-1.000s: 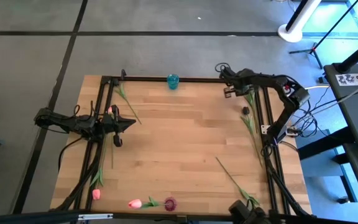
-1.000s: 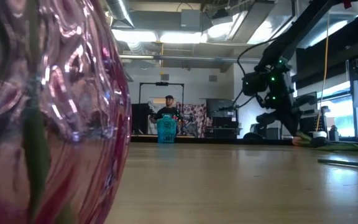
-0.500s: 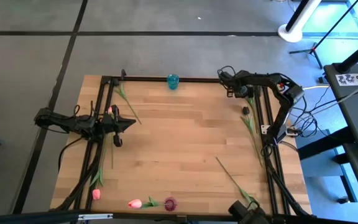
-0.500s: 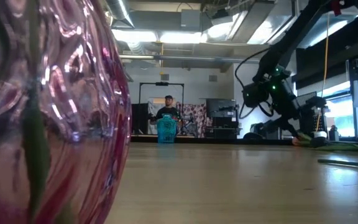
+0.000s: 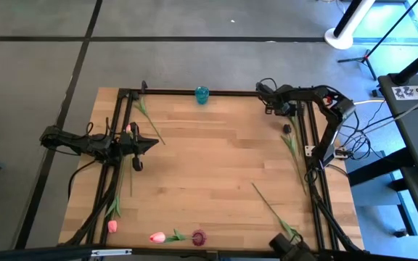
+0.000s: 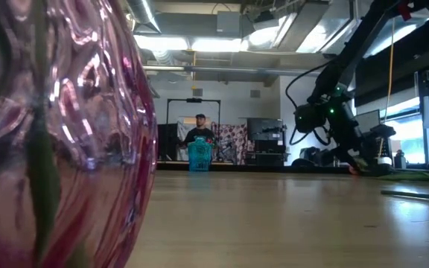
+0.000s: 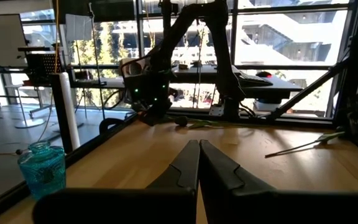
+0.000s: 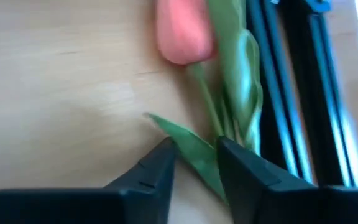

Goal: Sort flowers into vase by color
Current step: Put the top right pink flower into the violet vase

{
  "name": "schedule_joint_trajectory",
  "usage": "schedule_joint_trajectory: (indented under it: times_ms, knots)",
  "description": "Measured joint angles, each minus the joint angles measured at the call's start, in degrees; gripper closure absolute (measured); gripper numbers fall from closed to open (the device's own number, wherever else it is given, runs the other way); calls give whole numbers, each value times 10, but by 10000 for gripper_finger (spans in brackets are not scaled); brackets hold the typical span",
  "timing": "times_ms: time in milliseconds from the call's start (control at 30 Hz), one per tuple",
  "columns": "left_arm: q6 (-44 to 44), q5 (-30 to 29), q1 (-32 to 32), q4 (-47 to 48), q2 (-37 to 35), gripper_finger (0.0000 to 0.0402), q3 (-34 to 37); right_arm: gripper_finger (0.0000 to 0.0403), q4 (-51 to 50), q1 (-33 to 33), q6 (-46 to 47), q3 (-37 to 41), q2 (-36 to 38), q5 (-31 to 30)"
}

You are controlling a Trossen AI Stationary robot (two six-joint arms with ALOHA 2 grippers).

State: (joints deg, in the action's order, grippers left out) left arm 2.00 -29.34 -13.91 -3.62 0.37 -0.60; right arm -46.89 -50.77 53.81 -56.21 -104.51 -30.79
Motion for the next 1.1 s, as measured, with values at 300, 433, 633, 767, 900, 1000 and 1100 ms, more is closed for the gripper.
schedule_joint_trajectory:
  times_ms: [300, 433, 633, 767, 900, 1000, 1100]
  knots:
    - [0, 0, 0, 0, 0, 398, 0, 385, 21, 7, -65, -2, 1, 20]
    - [0, 0, 0, 0, 0, 398, 0, 396, 23, 55, -111, -13, 14, 20]
    - [0, 0, 0, 0, 0, 398, 0, 390, 41, 174, -139, -29, 60, 46]
    - [0, 0, 0, 0, 0, 398, 0, 389, 75, 264, -172, -30, 77, 94]
    - [0, 0, 0, 0, 0, 398, 0, 389, 132, 353, -222, -30, 77, 157]
    - [0, 0, 0, 0, 0, 398, 0, 389, 169, 411, -246, -30, 77, 181]
    - [0, 0, 0, 0, 0, 398, 0, 388, 198, 452, -256, -30, 79, 183]
